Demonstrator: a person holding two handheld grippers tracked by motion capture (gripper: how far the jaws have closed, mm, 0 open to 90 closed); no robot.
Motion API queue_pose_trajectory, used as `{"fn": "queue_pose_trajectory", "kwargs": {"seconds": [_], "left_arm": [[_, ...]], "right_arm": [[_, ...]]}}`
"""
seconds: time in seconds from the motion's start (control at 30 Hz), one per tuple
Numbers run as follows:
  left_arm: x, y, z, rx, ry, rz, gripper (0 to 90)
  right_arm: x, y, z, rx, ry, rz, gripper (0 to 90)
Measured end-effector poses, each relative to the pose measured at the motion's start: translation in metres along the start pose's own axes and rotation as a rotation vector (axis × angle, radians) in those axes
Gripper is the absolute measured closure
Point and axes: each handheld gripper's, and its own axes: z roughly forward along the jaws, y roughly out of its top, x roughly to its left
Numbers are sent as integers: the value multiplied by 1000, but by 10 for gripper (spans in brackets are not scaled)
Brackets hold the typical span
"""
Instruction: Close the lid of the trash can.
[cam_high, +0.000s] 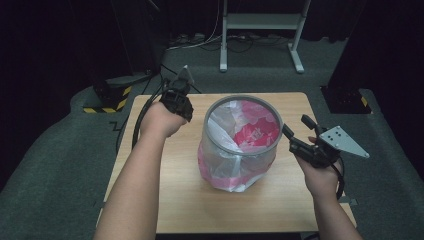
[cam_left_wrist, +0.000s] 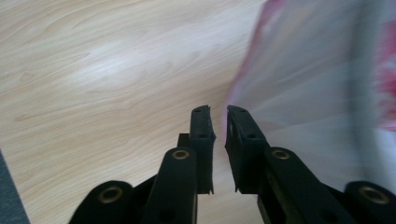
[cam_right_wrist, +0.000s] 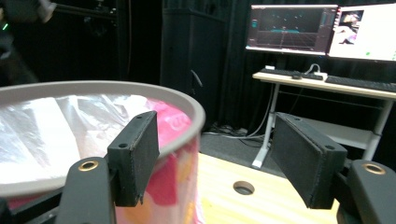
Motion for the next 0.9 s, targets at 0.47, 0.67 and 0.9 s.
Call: {"fn": "queue_pose_trajectory", "kwargs": {"seconds": [0.47, 0.67, 0.9], "left_arm": [[50, -69, 92, -112, 30, -1, 432], [57, -95, 125, -145, 30, -4, 391], [54, -134, 162, -239, 1, -27, 329]], "right_arm": [[-16, -64, 3, 179, -44, 16, 307], [-17, -95, 5, 277, -50, 12, 299], [-18, -131, 4, 404, -58, 14, 290]]}}
